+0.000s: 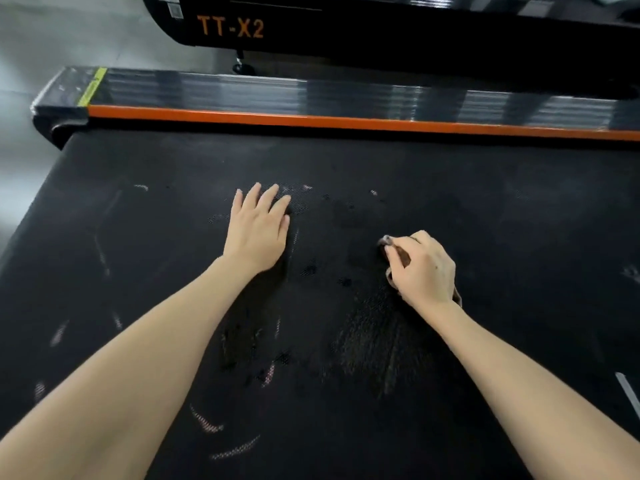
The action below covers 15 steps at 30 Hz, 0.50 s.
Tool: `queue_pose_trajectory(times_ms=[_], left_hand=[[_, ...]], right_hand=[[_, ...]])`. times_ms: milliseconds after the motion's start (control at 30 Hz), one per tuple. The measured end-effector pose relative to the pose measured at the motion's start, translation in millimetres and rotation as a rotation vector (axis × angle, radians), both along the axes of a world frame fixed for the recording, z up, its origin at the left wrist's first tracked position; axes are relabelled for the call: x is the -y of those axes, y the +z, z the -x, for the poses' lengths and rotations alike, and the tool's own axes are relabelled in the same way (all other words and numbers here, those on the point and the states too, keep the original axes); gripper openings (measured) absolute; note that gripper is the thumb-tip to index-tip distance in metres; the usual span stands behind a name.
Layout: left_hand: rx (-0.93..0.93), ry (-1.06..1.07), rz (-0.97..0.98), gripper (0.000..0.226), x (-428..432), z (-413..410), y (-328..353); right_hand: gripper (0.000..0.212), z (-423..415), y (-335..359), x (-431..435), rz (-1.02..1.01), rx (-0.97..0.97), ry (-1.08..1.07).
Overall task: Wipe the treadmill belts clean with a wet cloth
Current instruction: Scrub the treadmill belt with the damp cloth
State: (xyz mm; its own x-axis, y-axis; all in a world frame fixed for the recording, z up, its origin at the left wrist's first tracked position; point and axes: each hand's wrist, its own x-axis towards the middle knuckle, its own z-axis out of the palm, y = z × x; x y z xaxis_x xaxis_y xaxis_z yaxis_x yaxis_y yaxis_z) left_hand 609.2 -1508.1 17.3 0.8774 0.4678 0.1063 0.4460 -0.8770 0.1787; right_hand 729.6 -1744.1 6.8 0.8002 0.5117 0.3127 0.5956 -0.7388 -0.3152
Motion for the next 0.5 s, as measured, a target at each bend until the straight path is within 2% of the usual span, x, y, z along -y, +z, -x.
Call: queue_pose_trajectory(times_ms=[133,367,433,500], left_hand=[[-0.029,0.016,0.019,0.046,-14.1,-28.6,-11.2],[0.04,0.009,-0.011,0.05,-16.8,-30.2,-21.6],[0.052,0.021,-0.006,0.059,-18.0,-31.5,-22.8],[0.05,0.024,-0.012,0.063,-18.8,-31.8,-24.4]], right_hand=[[0.017,-27.1,-2.1,-11.6,-0.028,0.03,0.018],[0.028,-125.1,4.0,-69.9,0.036,-0.022,-0.149],[0.028,-130.2,7.8,-91.3,0.034,-0.032,-0.163],[0.026,-113.6,9.1,-95.3,0.02,-0.037,-0.078]])
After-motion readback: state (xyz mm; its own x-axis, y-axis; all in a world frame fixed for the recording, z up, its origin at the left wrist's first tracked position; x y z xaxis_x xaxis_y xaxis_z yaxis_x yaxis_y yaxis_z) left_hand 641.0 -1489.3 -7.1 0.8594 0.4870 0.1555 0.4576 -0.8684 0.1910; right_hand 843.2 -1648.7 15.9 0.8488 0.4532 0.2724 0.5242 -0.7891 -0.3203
